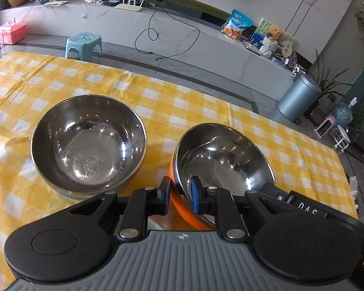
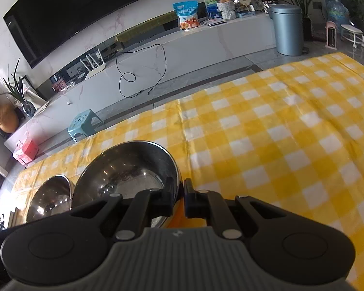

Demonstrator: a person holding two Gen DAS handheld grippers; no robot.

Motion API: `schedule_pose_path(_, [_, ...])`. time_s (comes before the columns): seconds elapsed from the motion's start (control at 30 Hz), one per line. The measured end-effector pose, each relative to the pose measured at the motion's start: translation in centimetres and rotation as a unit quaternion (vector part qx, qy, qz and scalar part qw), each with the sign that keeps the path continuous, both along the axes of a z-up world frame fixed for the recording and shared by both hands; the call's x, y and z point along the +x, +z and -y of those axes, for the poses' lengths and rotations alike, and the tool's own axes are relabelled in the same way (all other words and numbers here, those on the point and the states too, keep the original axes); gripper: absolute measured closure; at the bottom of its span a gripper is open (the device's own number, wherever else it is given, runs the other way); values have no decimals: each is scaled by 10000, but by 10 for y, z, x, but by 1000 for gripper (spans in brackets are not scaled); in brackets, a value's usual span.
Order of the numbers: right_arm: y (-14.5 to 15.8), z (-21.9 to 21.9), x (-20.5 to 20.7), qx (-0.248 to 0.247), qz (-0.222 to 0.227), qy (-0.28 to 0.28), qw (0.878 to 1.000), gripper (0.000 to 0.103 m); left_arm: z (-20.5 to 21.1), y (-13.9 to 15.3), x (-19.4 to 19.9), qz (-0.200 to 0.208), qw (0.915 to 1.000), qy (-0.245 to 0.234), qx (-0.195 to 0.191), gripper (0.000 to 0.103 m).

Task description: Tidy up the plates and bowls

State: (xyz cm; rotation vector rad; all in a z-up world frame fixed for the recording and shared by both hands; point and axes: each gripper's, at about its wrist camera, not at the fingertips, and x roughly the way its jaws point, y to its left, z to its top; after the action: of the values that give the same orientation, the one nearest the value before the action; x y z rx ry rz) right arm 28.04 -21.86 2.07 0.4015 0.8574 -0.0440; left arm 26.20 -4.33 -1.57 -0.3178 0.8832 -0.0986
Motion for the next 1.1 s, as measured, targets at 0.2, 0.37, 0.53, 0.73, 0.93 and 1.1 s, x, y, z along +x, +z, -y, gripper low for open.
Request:
schedule_pose_path(0.2, [24,17,-51,92,87,-213,9997,97,6,19,-38,66,9995,-251,-167,84])
schedule_pose_path(0.37, [37,26,-95,281,84,-333,9990,97,4,32,-78,136,9991,-238,-336,84])
schedule_pose_path(0.53, [43,26,-138,408,70,-300,9987,97,-3,36,-114,170,9988,-201,-403,84])
schedule_pose_path(0.73, [40,23,-184,551,-53,-245,9982,97,-13,32,-150,145,9985,-244,-468,84])
schedule_pose_path(0.93, [38,16,-216,530,-92,-205,9983,96,-21,22,-180,74,9985,-208,-499,85])
schedule_pose_path(1.1, [37,13,-228,443,-47,-166,9989,96,-29,11,-193,33,9976,-171,-667,85])
